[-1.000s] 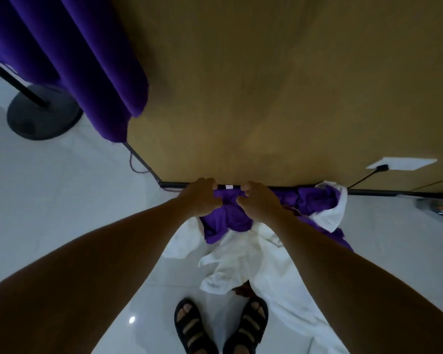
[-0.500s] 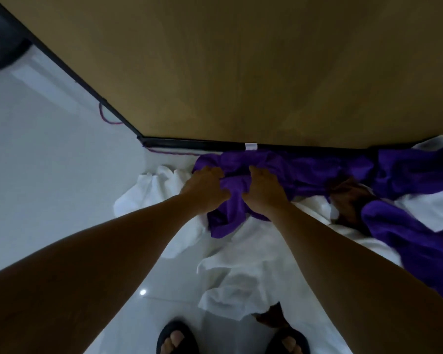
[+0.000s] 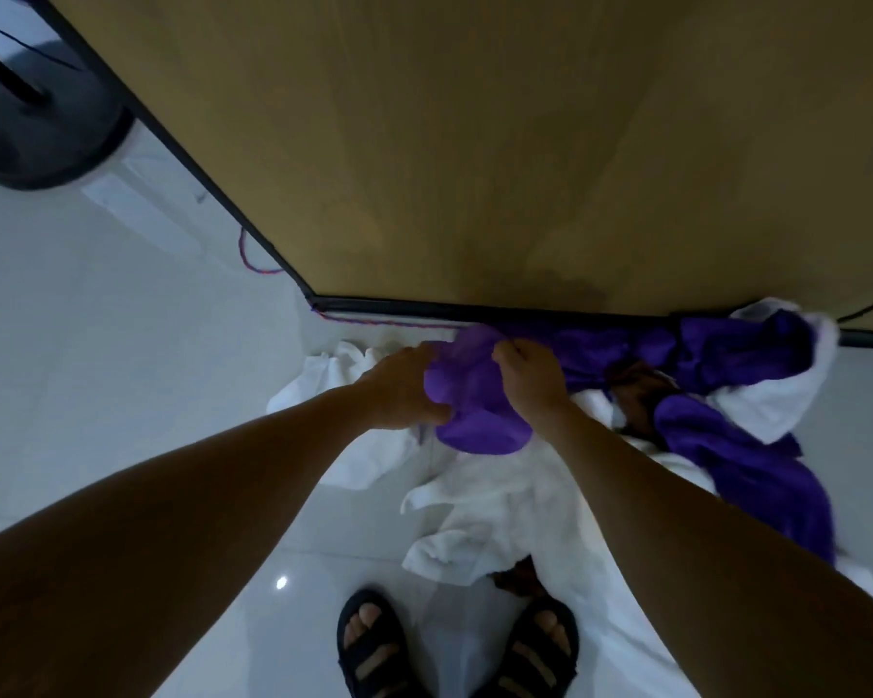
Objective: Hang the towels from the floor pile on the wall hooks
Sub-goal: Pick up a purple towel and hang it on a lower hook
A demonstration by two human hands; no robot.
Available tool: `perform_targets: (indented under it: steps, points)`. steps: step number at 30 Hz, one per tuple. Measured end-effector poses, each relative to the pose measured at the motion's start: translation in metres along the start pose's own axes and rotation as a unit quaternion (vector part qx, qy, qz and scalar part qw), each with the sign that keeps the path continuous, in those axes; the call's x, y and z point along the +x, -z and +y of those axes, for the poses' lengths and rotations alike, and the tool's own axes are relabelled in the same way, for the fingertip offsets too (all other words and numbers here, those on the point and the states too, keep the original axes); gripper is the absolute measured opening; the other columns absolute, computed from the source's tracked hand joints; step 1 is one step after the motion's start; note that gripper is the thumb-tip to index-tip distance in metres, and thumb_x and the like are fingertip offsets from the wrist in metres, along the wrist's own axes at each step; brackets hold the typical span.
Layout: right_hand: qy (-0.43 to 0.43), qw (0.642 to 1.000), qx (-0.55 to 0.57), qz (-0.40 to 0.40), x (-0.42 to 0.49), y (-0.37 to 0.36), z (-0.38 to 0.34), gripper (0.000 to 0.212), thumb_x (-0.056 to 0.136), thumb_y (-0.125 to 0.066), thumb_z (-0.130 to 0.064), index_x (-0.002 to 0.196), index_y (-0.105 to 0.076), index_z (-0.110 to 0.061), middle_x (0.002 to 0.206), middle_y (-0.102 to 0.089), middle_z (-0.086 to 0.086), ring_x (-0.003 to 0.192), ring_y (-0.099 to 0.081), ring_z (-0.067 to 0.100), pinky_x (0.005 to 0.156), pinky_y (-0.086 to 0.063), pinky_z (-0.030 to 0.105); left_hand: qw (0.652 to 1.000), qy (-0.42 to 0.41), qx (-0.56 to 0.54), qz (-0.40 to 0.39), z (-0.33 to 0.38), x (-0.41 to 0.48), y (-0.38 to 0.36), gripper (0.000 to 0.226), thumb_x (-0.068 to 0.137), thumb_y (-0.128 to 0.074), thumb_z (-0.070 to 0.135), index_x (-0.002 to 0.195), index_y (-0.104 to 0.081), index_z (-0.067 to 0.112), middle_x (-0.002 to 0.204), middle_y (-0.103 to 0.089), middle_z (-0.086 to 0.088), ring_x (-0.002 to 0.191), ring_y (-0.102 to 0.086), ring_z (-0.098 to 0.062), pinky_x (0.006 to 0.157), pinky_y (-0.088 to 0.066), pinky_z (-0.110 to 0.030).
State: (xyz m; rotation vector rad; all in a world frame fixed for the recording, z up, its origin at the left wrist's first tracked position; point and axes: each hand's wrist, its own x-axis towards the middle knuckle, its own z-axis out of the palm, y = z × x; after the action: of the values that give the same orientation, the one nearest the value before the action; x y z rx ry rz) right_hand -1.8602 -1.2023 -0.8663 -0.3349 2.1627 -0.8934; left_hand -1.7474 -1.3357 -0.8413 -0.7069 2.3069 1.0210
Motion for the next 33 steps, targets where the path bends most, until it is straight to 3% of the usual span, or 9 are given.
perform_targets:
  steps: [3, 7, 11, 13, 16, 21, 24, 27, 33]
  points:
    - [-0.013, 0.986, 0.161, 0.029, -0.055, 0.056, -0.076, 0.02, 0.086, -0.049, -0.028, 0.071, -0.058, -0.018, 0.083, -0.059, 0.01, 0.082, -0.052, 0.022, 0.077, -0.044, 0.036, 0.999, -0.01, -0.051, -0.004, 0.053, -0.055, 0.044, 0.098, 0.059, -0.084, 0.041, 0.142, -0.034, 0.023, 0.14, -0.049, -0.003, 0.125, -0.049, -0.026, 0.101, -0.044, -0.042]
    - [0.011, 0.967, 0.247, 0.066, -0.128, 0.13, -0.17, 0.026, 0.089, -0.052, -0.017, 0.064, -0.061, -0.018, 0.071, -0.061, 0.001, 0.076, -0.054, 0.017, 0.071, -0.048, 0.029, 0.997, -0.032, -0.063, 0.039, 0.121, -0.125, 0.106, 0.088, 0.055, -0.08, 0.042, 0.133, -0.043, 0.021, 0.118, -0.063, -0.003, 0.104, -0.062, -0.026, 0.085, -0.053, -0.04]
    - [0.06, 0.967, 0.227, 0.094, -0.191, 0.2, -0.238, 0.027, 0.09, -0.054, -0.016, 0.07, -0.067, -0.004, 0.075, -0.061, 0.004, 0.077, -0.052, 0.017, 0.072, -0.043, 0.036, 0.997, -0.053, -0.05, 0.037, 0.182, -0.191, 0.17, 0.069, 0.061, -0.076, 0.046, 0.119, -0.057, 0.014, 0.11, -0.067, -0.005, 0.099, -0.063, -0.025, 0.084, -0.05, -0.034]
    - [0.079, 0.967, 0.22, 0.106, -0.221, 0.229, -0.268, 0.029, 0.09, -0.057, -0.018, 0.063, -0.065, -0.013, 0.07, -0.06, 0.002, 0.072, -0.052, 0.016, 0.07, -0.043, 0.036, 0.996, -0.074, -0.045, 0.011, 0.21, -0.226, 0.201, 0.059, 0.07, -0.079, 0.046, 0.117, -0.062, 0.014, 0.107, -0.068, -0.002, 0.097, -0.063, -0.021, 0.082, -0.049, -0.028]
    - [0.13, 0.969, 0.178, 0.114, -0.258, 0.264, -0.31, 0.025, 0.094, -0.058, -0.03, 0.078, -0.066, -0.012, 0.08, -0.065, 0.005, 0.077, -0.058, 0.017, 0.075, -0.046, 0.035, 0.993, -0.1, -0.059, 0.016, 0.244, -0.275, 0.24, 0.052, 0.074, -0.078, 0.043, 0.117, -0.064, 0.019, 0.104, -0.068, 0.005, 0.094, -0.062, -0.013, 0.078, -0.046, -0.021]
    - [0.154, 0.97, 0.134, 0.133, -0.312, 0.292, -0.357, 0.036, 0.094, -0.056, -0.04, 0.071, -0.057, -0.012, 0.068, -0.053, 0.005, 0.067, -0.048, 0.016, 0.065, -0.041, 0.033, 0.977, -0.09, -0.193, -0.005, 0.271, -0.333, 0.296, 0.068, 0.06, -0.081, 0.06, 0.113, -0.064, 0.022, 0.107, -0.072, -0.001, 0.098, -0.069, -0.022, 0.09, -0.054, -0.042]
    - [0.131, 0.977, 0.099, 0.132, -0.342, 0.294, -0.368, 0.04, 0.094, -0.056, -0.038, 0.062, -0.055, -0.016, 0.061, -0.053, 0.001, 0.063, -0.051, 0.016, 0.064, -0.042, 0.03, 0.959, -0.075, -0.274, 0.019, 0.281, -0.368, 0.32, 0.049, 0.07, -0.077, 0.044, 0.108, -0.065, 0.017, 0.106, -0.071, -0.008, 0.098, -0.068, -0.029, 0.092, -0.053, -0.049]
    - [0.105, 0.984, 0.074, 0.121, -0.367, 0.289, -0.368, 0.033, 0.094, -0.057, -0.036, 0.068, -0.061, -0.016, 0.071, -0.062, 0.007, 0.072, -0.058, 0.021, 0.07, -0.048, 0.033, 0.954, -0.065, -0.281, 0.081, 0.29, -0.397, 0.337, 0.017, 0.077, -0.068, 0.017, 0.093, -0.065, 0.016, 0.095, -0.068, -0.009, 0.085, -0.065, -0.026, 0.084, -0.054, -0.043]
    - [0.125, 0.983, -0.034, 0.133, -0.408, 0.287, -0.374, 0.025, 0.091, -0.06, -0.028, 0.076, -0.055, -0.009, 0.075, -0.056, 0.008, 0.071, -0.053, 0.022, 0.062, -0.037, 0.032, 0.957, -0.149, -0.229, 0.093, 0.315, -0.439, 0.363, 0.029, 0.073, -0.07, 0.008, 0.1, -0.069, 0.02, 0.101, -0.07, -0.004, 0.093, -0.066, -0.021, 0.082, -0.056, -0.033]
